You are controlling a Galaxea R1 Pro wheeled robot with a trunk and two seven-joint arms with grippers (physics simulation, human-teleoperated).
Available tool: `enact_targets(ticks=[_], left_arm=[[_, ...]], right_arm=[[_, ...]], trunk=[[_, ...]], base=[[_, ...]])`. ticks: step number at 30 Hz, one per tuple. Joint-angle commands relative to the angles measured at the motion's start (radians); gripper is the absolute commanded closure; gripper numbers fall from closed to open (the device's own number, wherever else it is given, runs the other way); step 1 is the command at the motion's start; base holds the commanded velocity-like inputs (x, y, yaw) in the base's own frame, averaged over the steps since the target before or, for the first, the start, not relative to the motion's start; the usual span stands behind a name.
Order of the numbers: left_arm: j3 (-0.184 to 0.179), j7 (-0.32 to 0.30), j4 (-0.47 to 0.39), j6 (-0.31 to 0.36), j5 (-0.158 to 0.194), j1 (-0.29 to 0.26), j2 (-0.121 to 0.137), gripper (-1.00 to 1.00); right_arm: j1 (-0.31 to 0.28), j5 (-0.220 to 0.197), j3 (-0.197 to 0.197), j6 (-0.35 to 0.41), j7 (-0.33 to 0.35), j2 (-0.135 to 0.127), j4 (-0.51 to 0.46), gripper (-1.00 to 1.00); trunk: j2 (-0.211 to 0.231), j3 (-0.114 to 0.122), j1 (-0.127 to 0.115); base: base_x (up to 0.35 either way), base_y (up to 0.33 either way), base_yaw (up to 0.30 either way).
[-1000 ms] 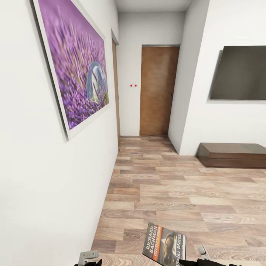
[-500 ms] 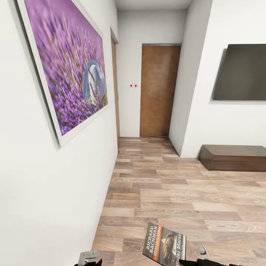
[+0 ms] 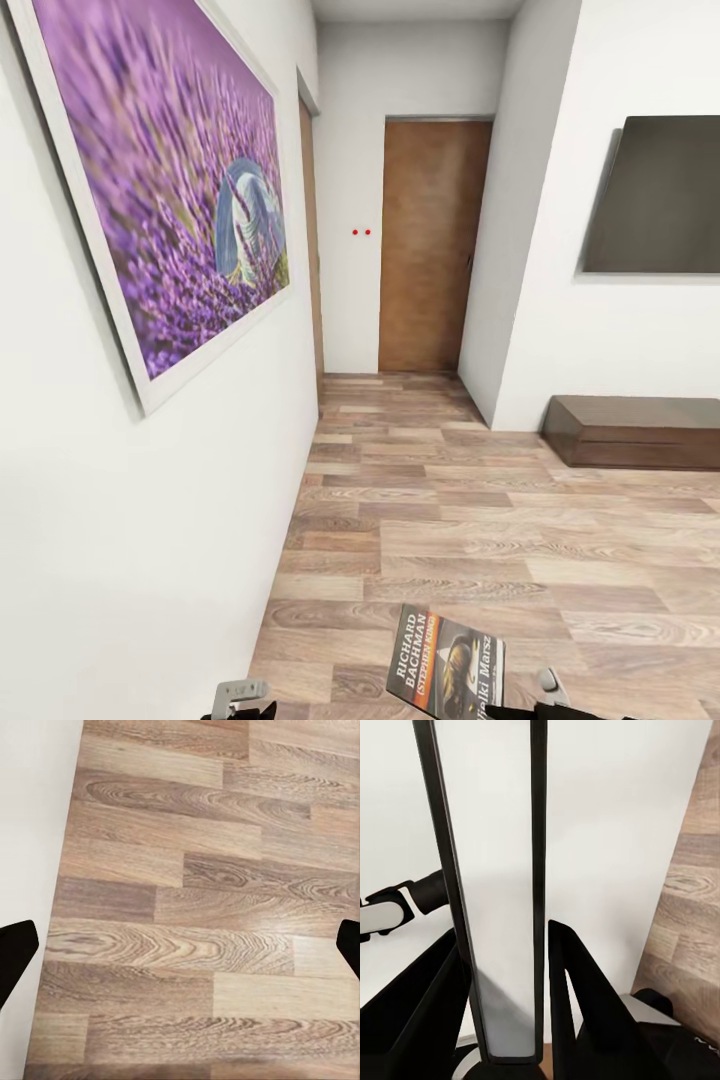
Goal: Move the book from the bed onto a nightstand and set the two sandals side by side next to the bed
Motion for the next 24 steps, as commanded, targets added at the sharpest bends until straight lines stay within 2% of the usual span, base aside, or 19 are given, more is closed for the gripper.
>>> enact_targets(ticks=[1, 9, 24], left_arm=[[-0.007, -0.004, 0.002, -0.004, 0.011, -0.001, 0.000, -1.00], [-0.007, -0.004, 0.002, -0.004, 0.011, -0.001, 0.000, -1.00], [-0.007, -0.004, 0.002, -0.003, 0.011, -0.001, 0.000, -1.00]], right_arm=[[-0.001, -0.011, 0.007, 0.011, 0.002, -0.001, 0.001, 1.00], [-0.001, -0.011, 0.007, 0.011, 0.003, 0.000, 0.009, 1.00], [-0.001, -0.011, 0.008, 0.011, 0.003, 0.001, 0.010, 1.00]], trunk=[[-0.001, -0.001, 0.000], [-0.001, -0.001, 0.000], [-0.001, -0.001, 0.000]], base=[[0.014, 0.000, 0.000], [0.047, 0.000, 0.000], [0.317, 0.000, 0.000]])
